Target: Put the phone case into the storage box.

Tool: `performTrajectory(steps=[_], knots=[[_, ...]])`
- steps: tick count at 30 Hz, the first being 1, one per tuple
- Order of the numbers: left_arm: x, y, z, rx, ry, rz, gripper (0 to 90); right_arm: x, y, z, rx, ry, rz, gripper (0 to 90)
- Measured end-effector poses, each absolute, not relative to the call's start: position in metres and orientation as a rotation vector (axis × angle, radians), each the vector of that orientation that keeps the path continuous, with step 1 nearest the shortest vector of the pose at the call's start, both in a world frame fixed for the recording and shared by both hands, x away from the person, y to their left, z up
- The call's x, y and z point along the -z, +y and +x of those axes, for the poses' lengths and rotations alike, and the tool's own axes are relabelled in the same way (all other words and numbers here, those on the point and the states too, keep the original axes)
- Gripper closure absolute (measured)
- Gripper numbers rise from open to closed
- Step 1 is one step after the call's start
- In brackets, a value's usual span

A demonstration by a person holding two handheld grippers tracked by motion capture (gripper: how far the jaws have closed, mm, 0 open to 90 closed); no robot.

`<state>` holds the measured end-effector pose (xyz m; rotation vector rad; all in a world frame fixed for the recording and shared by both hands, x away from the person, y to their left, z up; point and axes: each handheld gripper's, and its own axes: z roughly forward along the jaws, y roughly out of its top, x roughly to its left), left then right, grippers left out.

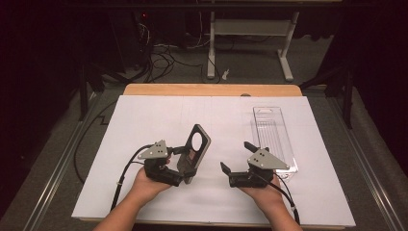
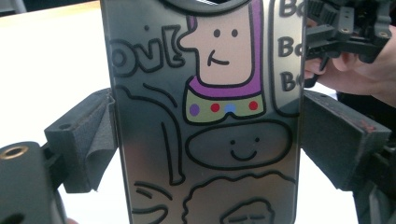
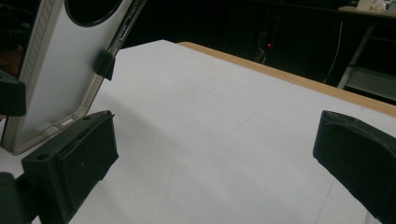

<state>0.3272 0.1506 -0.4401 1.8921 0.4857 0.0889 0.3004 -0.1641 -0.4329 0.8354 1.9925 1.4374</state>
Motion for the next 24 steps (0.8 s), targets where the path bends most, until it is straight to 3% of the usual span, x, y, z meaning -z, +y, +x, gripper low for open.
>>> performTrajectory(steps=[24], knots=[[0.4426, 0.1478, 0.3214, 0.012, 0.352, 1.934, 12.5, 0.4308, -0.1628, 0.2964, -1.498, 2.057, 0.76, 0.3]])
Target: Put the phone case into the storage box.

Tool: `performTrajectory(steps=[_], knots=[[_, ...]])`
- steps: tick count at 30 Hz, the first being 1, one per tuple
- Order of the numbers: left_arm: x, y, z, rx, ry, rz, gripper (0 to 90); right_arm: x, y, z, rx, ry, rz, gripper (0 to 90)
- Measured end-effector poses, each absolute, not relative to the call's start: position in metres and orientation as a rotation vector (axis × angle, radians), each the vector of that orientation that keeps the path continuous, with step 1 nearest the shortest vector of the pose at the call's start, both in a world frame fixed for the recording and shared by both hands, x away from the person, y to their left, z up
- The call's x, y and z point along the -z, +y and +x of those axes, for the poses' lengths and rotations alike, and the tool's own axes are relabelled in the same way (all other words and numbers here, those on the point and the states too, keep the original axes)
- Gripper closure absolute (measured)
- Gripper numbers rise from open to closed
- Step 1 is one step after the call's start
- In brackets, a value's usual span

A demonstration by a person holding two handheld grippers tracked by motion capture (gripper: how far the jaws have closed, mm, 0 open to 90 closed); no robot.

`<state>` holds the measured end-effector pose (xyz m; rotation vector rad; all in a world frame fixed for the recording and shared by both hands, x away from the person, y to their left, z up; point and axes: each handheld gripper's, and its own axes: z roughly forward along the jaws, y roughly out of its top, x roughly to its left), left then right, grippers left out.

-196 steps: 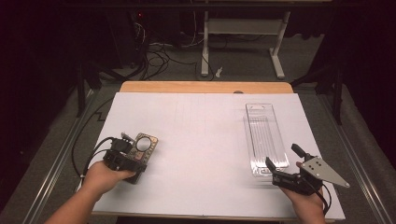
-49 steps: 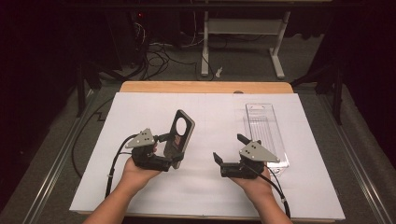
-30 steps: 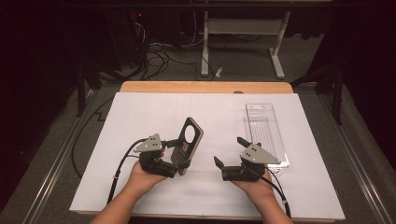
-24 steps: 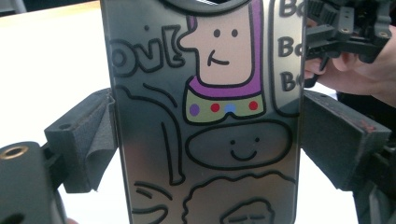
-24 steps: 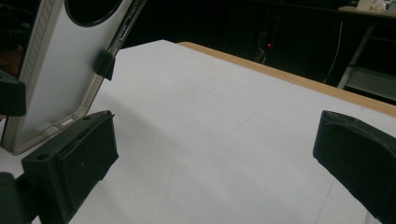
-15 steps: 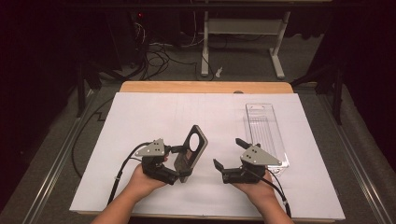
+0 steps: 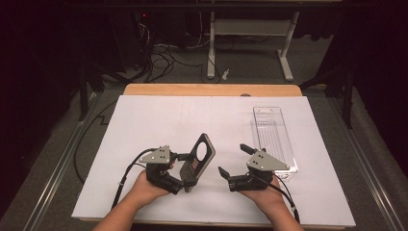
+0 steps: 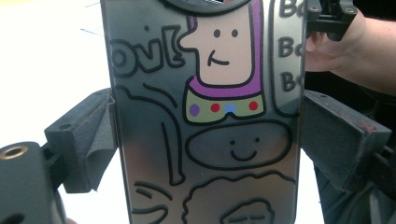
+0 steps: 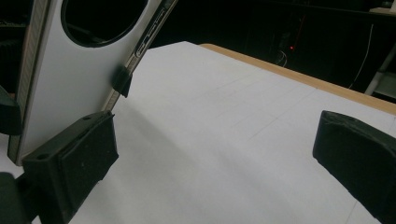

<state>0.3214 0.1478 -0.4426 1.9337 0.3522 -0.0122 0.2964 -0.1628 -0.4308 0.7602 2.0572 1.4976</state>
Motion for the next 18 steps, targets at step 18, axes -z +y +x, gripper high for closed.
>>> performTrajectory(steps=[18], knots=[[0.435, 0.162, 0.323, 0.014, 0.35, 1.897, 12.5, 0.409, -0.144, 0.309, -1.602, 2.1, 0.699, 0.3]])
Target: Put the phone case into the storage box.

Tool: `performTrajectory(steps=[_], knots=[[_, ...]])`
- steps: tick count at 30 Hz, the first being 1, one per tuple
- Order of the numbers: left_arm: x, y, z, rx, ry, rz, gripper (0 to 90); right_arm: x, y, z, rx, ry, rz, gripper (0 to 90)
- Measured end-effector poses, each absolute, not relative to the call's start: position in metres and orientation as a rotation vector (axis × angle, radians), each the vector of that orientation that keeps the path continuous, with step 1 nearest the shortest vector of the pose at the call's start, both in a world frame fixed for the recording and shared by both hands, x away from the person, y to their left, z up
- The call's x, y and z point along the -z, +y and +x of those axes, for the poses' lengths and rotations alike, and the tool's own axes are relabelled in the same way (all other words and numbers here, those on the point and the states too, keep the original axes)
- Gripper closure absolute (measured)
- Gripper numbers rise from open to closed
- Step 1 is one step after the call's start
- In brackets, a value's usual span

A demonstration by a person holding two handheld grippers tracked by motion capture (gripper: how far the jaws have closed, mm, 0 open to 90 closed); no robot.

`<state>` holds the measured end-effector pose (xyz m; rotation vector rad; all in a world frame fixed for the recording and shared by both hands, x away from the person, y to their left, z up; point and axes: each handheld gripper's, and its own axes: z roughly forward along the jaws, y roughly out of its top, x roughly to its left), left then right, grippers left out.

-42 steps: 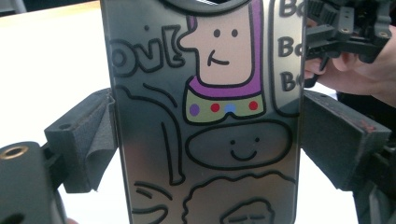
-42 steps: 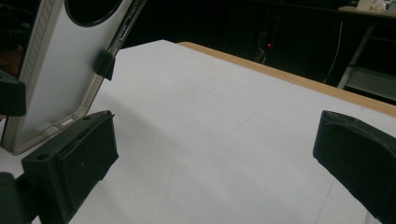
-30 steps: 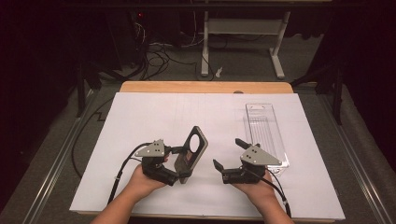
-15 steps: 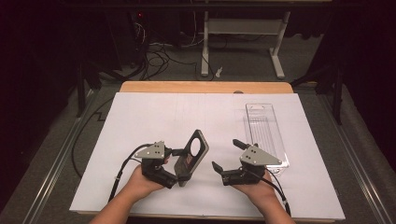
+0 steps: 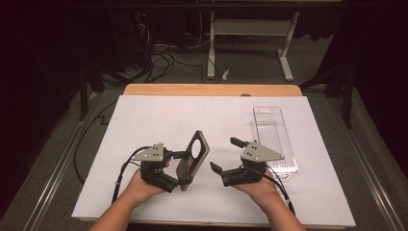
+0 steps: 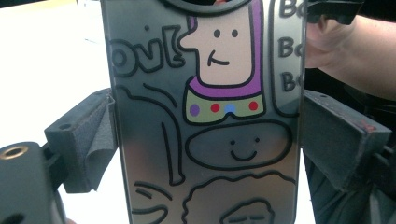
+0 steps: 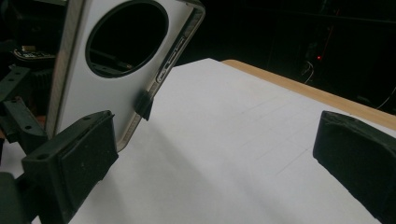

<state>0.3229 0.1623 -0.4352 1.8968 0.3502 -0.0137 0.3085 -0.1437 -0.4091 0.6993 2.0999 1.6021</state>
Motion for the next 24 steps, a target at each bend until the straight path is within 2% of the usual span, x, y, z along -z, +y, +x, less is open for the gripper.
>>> performTrajectory(steps=[13, 24], knots=[[0.437, 0.165, 0.323, 0.021, 0.36, 1.896, 12.5, 0.415, -0.132, 0.329, -1.632, 2.152, 0.714, 0.4], [0.438, 0.165, 0.321, 0.046, 0.323, 1.911, 12.5, 0.419, -0.133, 0.323, -1.653, 2.235, 0.65, 0.3]])
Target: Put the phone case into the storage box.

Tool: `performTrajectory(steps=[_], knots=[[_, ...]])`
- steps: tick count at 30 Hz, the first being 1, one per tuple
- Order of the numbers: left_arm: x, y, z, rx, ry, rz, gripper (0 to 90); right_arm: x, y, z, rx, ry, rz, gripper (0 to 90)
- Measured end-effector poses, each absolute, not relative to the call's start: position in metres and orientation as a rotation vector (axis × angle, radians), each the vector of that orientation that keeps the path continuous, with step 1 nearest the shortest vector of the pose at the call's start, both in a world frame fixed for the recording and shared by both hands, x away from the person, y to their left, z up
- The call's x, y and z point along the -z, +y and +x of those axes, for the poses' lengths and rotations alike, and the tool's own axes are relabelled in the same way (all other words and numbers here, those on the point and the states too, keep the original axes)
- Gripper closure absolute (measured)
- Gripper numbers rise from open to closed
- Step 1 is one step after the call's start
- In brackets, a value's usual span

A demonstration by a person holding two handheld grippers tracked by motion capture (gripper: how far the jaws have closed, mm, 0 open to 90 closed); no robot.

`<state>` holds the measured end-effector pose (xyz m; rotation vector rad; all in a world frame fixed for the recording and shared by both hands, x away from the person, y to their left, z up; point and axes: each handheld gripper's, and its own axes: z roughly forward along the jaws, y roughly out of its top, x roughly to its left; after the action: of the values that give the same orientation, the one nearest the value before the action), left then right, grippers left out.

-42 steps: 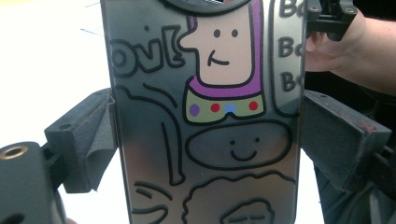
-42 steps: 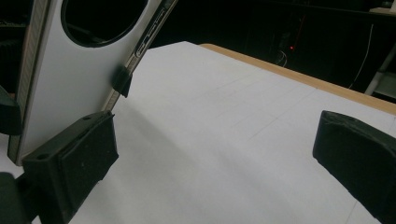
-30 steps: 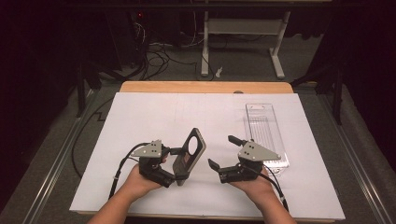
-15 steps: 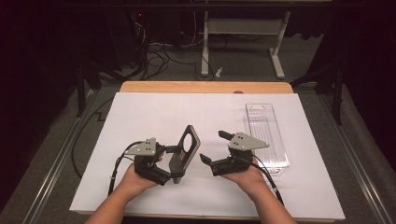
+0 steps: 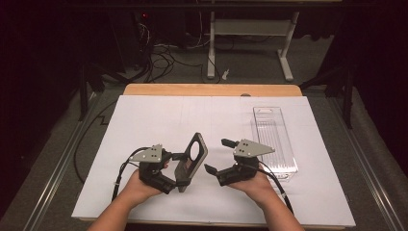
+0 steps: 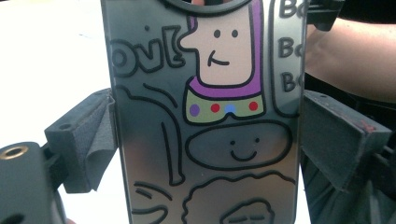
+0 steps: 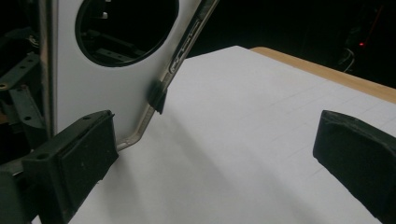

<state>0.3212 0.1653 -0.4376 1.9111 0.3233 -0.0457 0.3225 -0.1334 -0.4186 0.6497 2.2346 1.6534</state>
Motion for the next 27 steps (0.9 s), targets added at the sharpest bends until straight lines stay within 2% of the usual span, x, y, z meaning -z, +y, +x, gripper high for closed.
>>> performTrajectory(steps=[27], knots=[[0.439, 0.16, 0.316, 0.122, 0.243, 1.929, 12.5, 0.413, -0.138, 0.311, -1.857, 2.329, 0.494, 0.1]])
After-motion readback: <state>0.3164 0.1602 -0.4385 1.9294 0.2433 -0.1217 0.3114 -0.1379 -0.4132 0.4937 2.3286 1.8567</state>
